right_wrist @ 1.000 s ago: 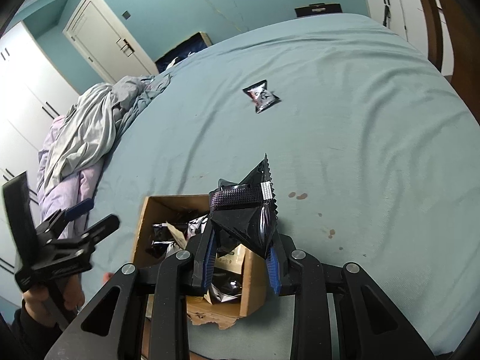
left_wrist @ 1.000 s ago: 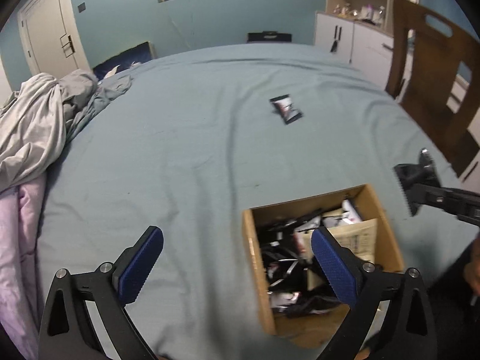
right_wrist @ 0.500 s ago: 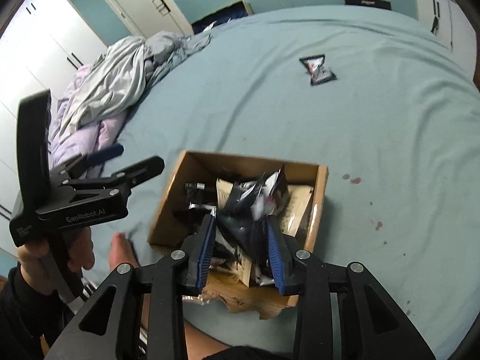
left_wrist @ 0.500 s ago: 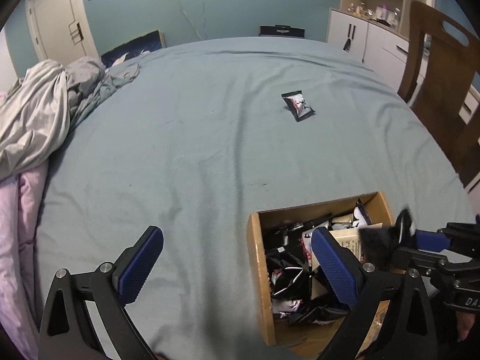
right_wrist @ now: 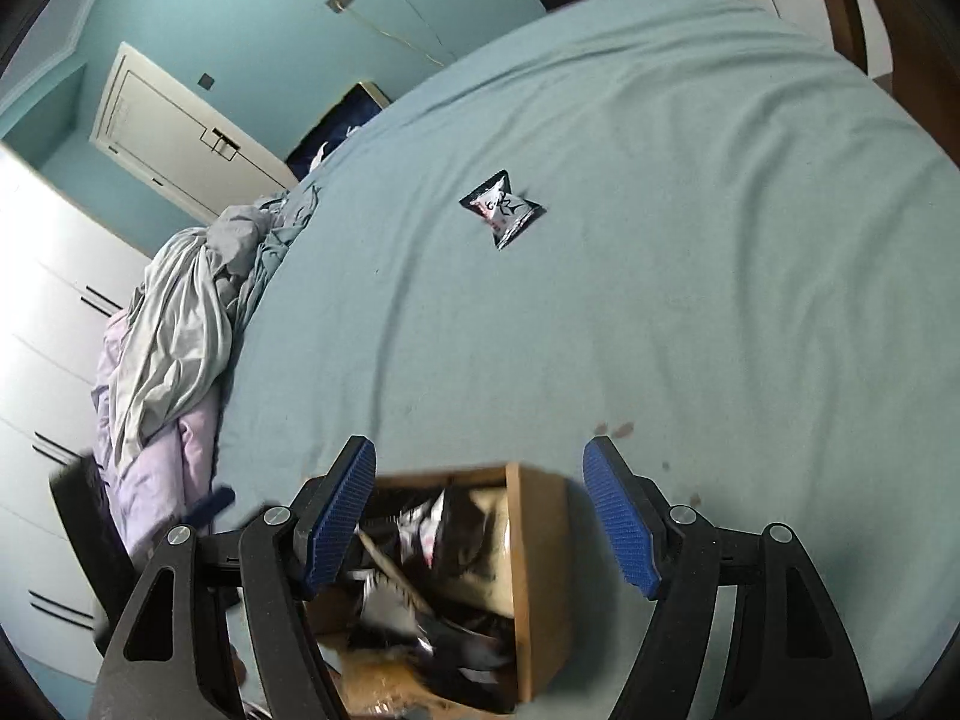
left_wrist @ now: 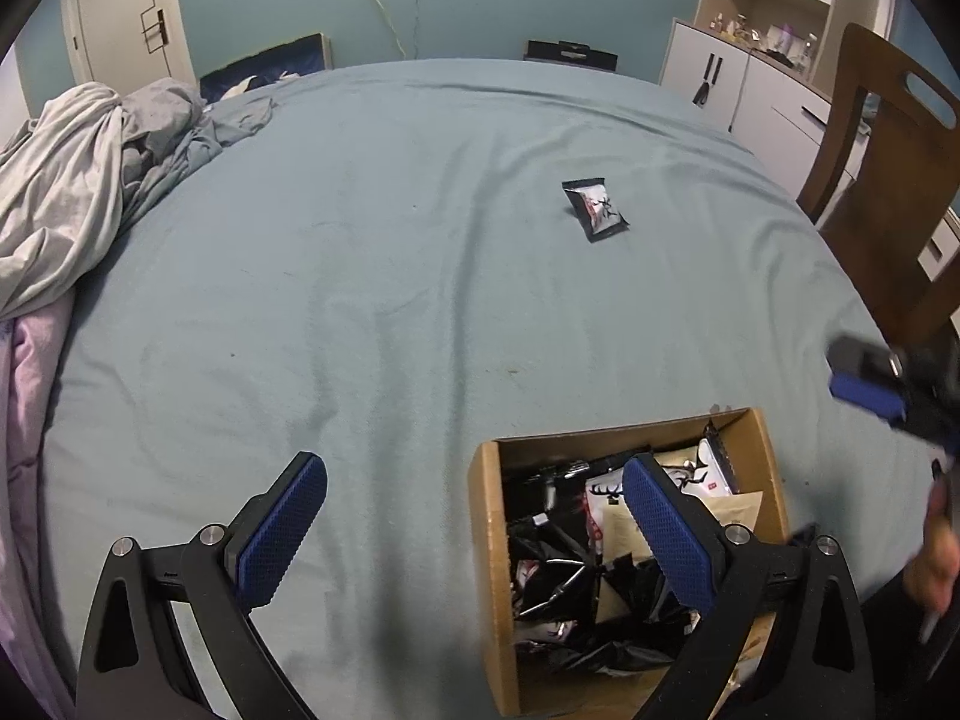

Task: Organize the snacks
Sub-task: 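Grasp the last white deer-logo packet with the right gripper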

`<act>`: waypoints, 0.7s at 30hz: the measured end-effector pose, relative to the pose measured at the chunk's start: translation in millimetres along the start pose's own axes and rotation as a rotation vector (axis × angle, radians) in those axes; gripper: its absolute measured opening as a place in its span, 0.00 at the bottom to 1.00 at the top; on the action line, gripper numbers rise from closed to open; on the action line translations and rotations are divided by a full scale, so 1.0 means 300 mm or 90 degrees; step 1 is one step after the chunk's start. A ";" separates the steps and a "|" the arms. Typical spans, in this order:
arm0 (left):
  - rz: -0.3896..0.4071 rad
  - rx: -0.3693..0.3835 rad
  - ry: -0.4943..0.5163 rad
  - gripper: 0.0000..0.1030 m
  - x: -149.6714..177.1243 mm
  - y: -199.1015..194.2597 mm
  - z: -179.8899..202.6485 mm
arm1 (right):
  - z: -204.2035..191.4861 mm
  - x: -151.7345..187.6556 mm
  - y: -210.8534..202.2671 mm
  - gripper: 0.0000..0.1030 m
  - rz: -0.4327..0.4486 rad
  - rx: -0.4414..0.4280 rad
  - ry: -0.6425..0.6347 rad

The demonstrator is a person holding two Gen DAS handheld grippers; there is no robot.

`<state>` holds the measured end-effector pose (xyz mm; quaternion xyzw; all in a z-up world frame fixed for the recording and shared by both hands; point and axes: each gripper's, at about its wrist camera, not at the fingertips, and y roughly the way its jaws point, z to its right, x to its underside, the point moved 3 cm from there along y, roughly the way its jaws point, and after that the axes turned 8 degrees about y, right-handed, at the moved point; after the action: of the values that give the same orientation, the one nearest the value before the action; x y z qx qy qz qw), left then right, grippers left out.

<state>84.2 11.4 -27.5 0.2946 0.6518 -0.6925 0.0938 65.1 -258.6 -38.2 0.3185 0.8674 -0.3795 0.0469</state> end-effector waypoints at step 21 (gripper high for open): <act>-0.026 0.062 -0.066 0.98 -0.037 0.078 -0.048 | -0.213 -0.553 0.774 0.69 -0.082 0.216 -0.198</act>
<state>109.4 19.2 -40.9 0.2495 0.6172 -0.7396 0.0991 343.4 -182.1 -85.4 0.2036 0.7920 -0.5665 0.1013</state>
